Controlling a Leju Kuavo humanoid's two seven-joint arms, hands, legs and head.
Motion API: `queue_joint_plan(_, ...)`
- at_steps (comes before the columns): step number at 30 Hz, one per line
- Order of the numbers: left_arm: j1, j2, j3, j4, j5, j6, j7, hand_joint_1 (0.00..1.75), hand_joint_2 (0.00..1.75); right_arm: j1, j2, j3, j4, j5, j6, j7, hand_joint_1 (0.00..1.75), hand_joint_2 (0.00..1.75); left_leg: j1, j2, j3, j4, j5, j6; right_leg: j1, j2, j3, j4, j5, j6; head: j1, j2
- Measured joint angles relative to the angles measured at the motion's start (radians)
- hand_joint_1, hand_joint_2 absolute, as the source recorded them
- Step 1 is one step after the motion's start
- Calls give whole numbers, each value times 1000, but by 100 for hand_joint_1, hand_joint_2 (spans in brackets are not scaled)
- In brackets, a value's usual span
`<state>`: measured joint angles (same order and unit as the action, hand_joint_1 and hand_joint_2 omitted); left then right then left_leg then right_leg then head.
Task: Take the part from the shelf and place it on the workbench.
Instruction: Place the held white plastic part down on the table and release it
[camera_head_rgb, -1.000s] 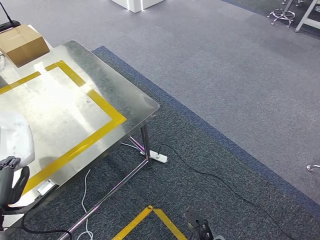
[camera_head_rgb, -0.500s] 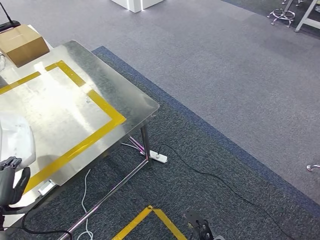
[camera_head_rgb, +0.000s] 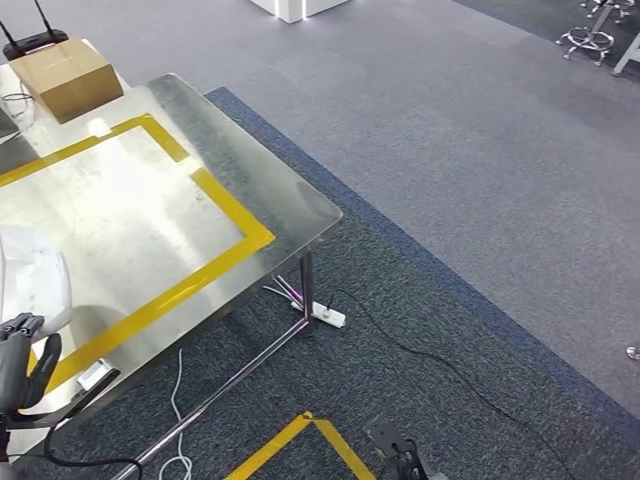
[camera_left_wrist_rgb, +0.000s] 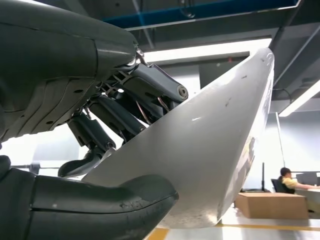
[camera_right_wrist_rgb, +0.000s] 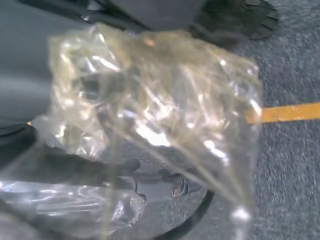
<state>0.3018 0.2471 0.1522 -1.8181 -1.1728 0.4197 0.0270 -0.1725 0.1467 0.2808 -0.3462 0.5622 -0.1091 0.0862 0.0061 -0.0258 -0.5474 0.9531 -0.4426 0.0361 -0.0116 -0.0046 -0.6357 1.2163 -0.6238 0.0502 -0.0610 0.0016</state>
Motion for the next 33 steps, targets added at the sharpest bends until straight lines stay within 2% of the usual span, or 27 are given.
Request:
queue_joint_plan(1, 2, -2, 0, 0, 0, 0, 0, 175, 175, 5, -1, 0, 0, 0, 0, 0, 0, 0, -2, -12, 0, 2, -1, 0, 1, 2, -25, 38, -1, -2, 0, 0)
queue_joint_plan(2, 4, -3, -1, 0, 0, 0, 0, 175, 175, 8, -2, 0, 0, 0, 0, 0, 0, 0, -3, -25, 1, 4, -2, 0, 1, 4, -32, 35, 20, -5, 1, 0)
queue_joint_plan(3, 4, -4, -1, 0, 0, 0, 0, 175, 175, 10, -3, 0, 1, 0, 0, 0, 0, 0, -4, -39, 1, 7, -4, -2, 1, 10, -15, -14, 58, -10, 1, 0)
queue_joint_plan(4, 5, -5, -1, 0, 0, 0, 0, 175, 175, 10, -3, 0, 1, 0, 0, 0, 0, 0, -3, -53, 1, 10, -7, -4, 1, 27, 14, -88, 101, -15, 1, 0)
queue_joint_plan(6, 4, -6, -1, -1, 0, -1, 0, 175, 175, 9, -5, 0, 1, 0, 0, 0, 0, 0, -2, -77, -4, 18, -11, -12, -4, 80, 69, -211, 145, -23, 0, 0)
queue_joint_plan(7, 4, -7, -1, -1, 0, -1, 0, 175, 175, 10, -6, 0, 1, 0, 0, 0, 0, 0, 0, -89, -9, 20, -11, -19, -4, 97, 82, -237, 147, -26, -1, 0)
queue_joint_plan(8, 5, -8, -1, -2, 0, -1, 0, 175, 175, 10, -6, 0, 1, -1, 0, 0, 0, 0, 3, -102, -14, 22, -10, -25, -4, 101, 88, -241, 142, -28, -1, 0)
queue_joint_plan(9, 7, -8, -1, -2, 0, -1, 0, 175, 175, 10, -6, 0, 0, -1, 0, 0, 0, 0, 5, -114, -18, 23, -9, -33, -3, 90, 91, -244, 142, -30, 0, 0)
queue_joint_plan(10, 10, -8, 0, -3, 0, -1, 0, 175, 175, 10, -6, 0, 0, -2, 0, 0, 0, 0, 6, -109, -22, 26, -11, -40, -3, 76, 94, -245, 143, -35, -1, 0)
queue_joint_plan(12, 9, -7, 1, -6, 0, -1, 0, 175, 175, 8, -6, 0, 0, -5, -1, 0, 0, 0, 4, -58, -44, 71, -40, -51, -6, 47, 99, -251, 143, -45, -6, 0)
queue_joint_plan(13, 7, -7, 1, -7, 0, -1, 0, 175, 175, 9, -6, 0, 0, -5, -1, 0, 0, 0, 4, -22, -69, 122, -68, -55, -6, 31, 102, -252, 142, -49, -9, 0)
queue_joint_plan(14, 4, -7, 0, -8, 0, -1, 0, 175, 175, 10, -6, 0, 0, -6, 0, 0, 0, 0, 5, -1, -101, 186, -97, -59, -5, 16, 104, -252, 139, -52, -11, 0)
queue_joint_plan(15, 4, -8, -1, -8, 0, -1, 0, 175, 175, 13, -7, 0, 0, -6, 0, 0, 0, 0, 7, 8, -133, 248, -120, -63, -5, -1, 106, -252, 136, -54, -11, 0)
queue_joint_plan(16, 6, -9, -1, -8, 0, -1, 0, 175, 175, 15, -7, 0, 1, -6, 0, 0, 0, 0, 10, 13, -155, 289, -128, -66, -4, -17, 108, -251, 133, -54, -11, 0)
queue_joint_plan(17, 7, -9, -1, -8, 0, -2, 0, 175, 175, 16, -8, 0, 1, -6, 0, 0, 0, 0, 12, 17, -160, 296, -116, -69, -4, -32, 110, -250, 129, -54, -11, 0)
queue_joint_plan(18, 8, -9, -1, -8, 0, -2, 0, 175, 175, 16, -8, 0, 1, -7, 0, 0, 0, 0, 13, 23, -145, 264, -87, -70, -4, -46, 114, -249, 125, -52, -11, 0)
queue_joint_plan(20, 8, -9, 0, -8, 0, -2, 0, 175, 175, 15, -8, 0, 1, -7, -1, 0, 0, 0, 10, 58, -80, 139, -20, -68, -2, -72, 126, -248, 115, -46, -11, 0)
queue_joint_plan(22, 5, -9, 0, -10, 1, -3, 0, 175, 175, 14, -9, 0, 1, -8, -1, 0, 0, 0, 2, 92, -38, 54, 1, -58, 5, -94, 133, -245, 106, -36, -11, 0)
queue_joint_plan(23, 5, -9, -1, -11, 2, -3, 0, 175, 175, 13, -9, 0, 1, -9, -1, 0, 0, 0, -1, 95, -36, 45, -5, -52, 9, -105, 135, -245, 102, -31, -11, 0)
queue_joint_plan(25, 8, -10, 0, -12, 3, -4, 0, 175, 175, 10, -8, 0, 0, -11, -1, 0, 0, 0, -1, 74, -40, 43, -6, -38, 10, -122, 138, -244, 94, -21, -10, 0)
queue_joint_plan(26, 9, -10, 1, -13, 4, -4, 0, 175, 175, 9, -8, 0, 0, -12, -1, -1, 0, 0, 1, 62, -39, 41, -6, -31, 8, -110, 135, -234, 83, -16, -8, 0)
queue_joint_plan(27, 8, -10, 1, -14, 4, -4, 0, 175, 175, 8, -8, 0, -1, -13, -1, -1, 0, 0, 3, 51, -38, 39, -5, -24, 6, -85, 121, -204, 63, -12, -6, 0)
queue_joint_plan(29, 4, -11, 1, -15, 5, -4, 0, 175, 175, 7, -9, 0, -1, -15, -1, -2, 0, 0, 5, 28, -37, 37, -4, -14, 3, -23, 59, -79, 3, -9, -1, 0)
queue_joint_plan(30, 4, -12, 0, -16, 5, -4, 0, 175, 175, 9, -9, 0, 0, -15, -1, -2, 0, 0, 4, 15, -37, 38, -5, -12, 3, -7, 18, -4, -24, -9, -1, 0)
queue_joint_plan(31, 4, -12, 0, -16, 5, -4, 0, 175, 175, 12, -9, 0, 0, -15, -1, -2, 0, 0, 3, 2, -37, 38, -5, -11, 3, 0, -16, 50, -35, -9, 0, 0)
queue_joint_plan(32, 5, -13, -1, -16, 5, -4, 0, 175, 175, 15, -9, 0, 0, -15, -1, -2, 0, 0, 1, -13, -36, 38, -6, -10, 3, 3, -33, 68, -26, -11, -1, 0)
queue_joint_plan(33, 5, -14, -1, -16, 5, -4, 0, 175, 175, 16, -9, 0, 0, -15, -1, -2, 0, 0, 0, -28, -34, 38, -6, -10, 3, 6, -30, 42, 5, -14, -1, 0)
